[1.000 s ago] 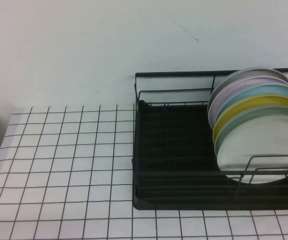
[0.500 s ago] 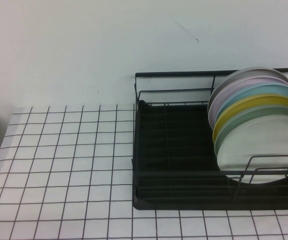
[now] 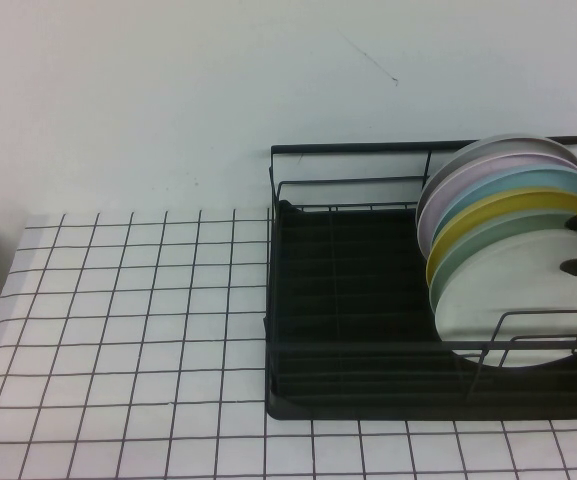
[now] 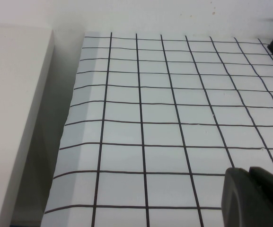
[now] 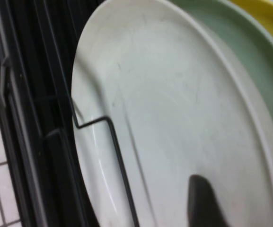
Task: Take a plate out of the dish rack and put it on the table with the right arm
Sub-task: Grasp the plate from the shelf, then place the plate from the table
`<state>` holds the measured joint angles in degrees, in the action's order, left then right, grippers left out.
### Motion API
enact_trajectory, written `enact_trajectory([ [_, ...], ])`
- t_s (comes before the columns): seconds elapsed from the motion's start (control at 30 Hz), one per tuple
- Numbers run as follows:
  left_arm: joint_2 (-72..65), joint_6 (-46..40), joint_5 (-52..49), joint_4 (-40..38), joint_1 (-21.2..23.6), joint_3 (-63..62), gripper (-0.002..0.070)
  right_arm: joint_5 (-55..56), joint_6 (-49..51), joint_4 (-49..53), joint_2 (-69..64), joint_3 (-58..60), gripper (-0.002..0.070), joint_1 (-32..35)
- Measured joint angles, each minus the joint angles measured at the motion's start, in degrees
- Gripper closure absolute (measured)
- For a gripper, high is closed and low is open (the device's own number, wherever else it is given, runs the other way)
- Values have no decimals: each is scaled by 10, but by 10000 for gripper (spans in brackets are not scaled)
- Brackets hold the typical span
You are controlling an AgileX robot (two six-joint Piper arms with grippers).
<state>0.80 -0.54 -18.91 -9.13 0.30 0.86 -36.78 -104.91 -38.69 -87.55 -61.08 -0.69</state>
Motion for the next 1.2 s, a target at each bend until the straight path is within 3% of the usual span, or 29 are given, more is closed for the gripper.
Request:
enact_trajectory([
  [0.23,0,0,0,0,0,0,678,12,-11,-7,-15,-1,567,-14],
  [0.37,0,0,0,0,0,0,678,-1,2,19,-4,-12,566,-16],
  [0.6,0,0,0,0,0,0,678,-64,113,116,90,-66,567,-17],
  [0.83,0,0,0,0,0,0,678,-142,218,127,222,-85,568,-17],
  [0.97,0,0,0,0,0,0,678,-172,347,108,289,-86,568,-17],
  [1.2,0,0,0,0,0,0,678,-304,668,74,340,-66,568,-17],
])
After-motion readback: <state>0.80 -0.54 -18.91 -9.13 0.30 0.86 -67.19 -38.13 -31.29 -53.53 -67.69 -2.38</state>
